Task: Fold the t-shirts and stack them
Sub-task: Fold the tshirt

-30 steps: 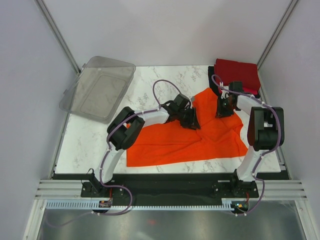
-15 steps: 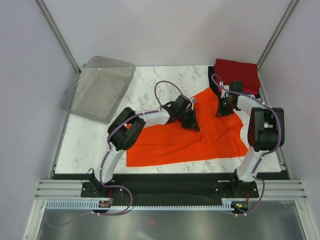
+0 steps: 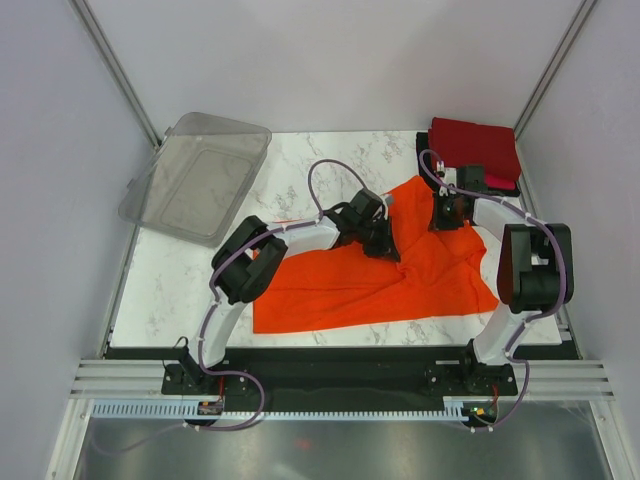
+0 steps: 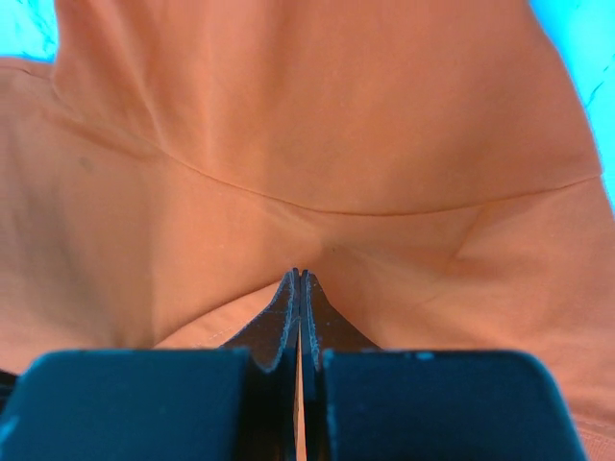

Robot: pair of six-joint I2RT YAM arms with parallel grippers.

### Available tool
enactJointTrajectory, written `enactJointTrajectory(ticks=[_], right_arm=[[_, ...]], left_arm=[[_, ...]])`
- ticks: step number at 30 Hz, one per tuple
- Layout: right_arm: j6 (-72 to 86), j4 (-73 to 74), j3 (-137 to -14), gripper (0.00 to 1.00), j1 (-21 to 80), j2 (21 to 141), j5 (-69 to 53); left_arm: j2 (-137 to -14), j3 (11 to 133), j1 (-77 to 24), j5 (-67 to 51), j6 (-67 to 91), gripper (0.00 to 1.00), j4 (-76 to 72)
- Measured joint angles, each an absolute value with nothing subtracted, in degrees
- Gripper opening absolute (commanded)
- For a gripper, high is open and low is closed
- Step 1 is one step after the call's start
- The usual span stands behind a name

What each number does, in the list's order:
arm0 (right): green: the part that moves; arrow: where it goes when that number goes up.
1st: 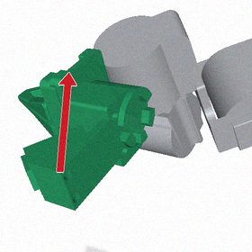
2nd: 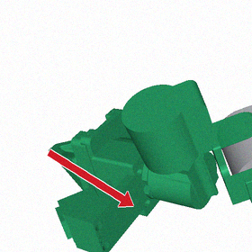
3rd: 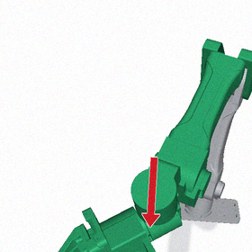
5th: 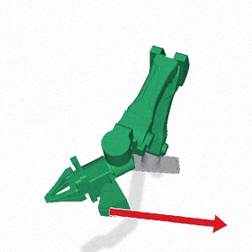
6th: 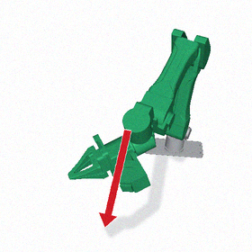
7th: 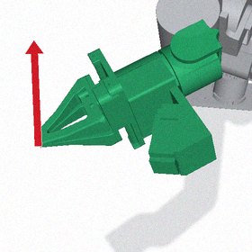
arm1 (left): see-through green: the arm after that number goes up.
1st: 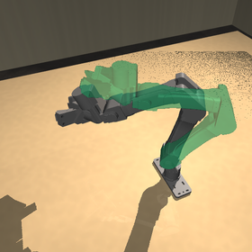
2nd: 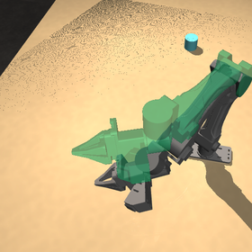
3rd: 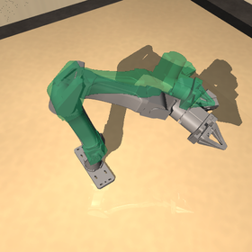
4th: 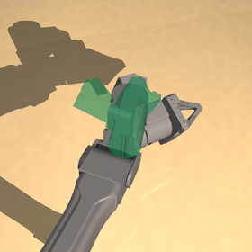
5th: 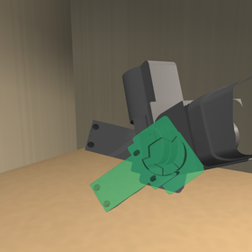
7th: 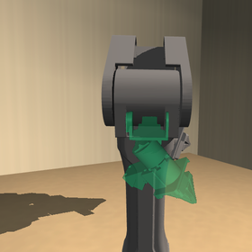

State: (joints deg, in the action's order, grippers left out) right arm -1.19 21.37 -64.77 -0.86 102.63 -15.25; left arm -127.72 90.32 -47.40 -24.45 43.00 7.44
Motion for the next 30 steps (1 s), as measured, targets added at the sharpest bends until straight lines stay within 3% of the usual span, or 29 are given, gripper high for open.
enactJointTrajectory(ticks=[13, 19, 22, 23, 26, 27, 30], right_arm=[[-1.3, 17.54, -63.13, 0.0, -0.86, 101.67, -15.4], [-1.28, 17.12, -63.13, 0.06, -0.86, 101.67, -15.42], [-1.06, 17.12, -63.13, 0.15, -0.6, 101.67, -15.57], [-0.97, 17.12, -63.13, 0.18, -0.58, 101.67, -15.66], [-0.6, 17.17, -63.13, 0.28, 0.21, 101.67, -15.64], [-0.4, 17.3, -63.16, 0.34, 0.67, 101.65, -15.51], [2.13, 19.94, -64.18, 0.38, 1.89, 101.6, -12.93]], left_arm=[[-124.42, 89.71, -47.62, -18.87, 41.34, 0.02, 8.84], [-124.42, 89.71, -47.77, -16.84, 39.99, 0.04, 10.94], [-124.42, 89.71, -47.77, -16.05, 39.51, 0.12, 11.27], [-124.42, 89.71, -47.77, -15.81, 39.42, 0.2, 11.6], [-124.33, 89.6, -47.79, -15.05, 39.13, 0.3, 12.64], [-124.22, 89.58, -47.77, -14.98, 39.13, 0.31, 13.19], [-123.35, 88.84, -47.79, -14.92, 39.11, 0.36, 13.8]])
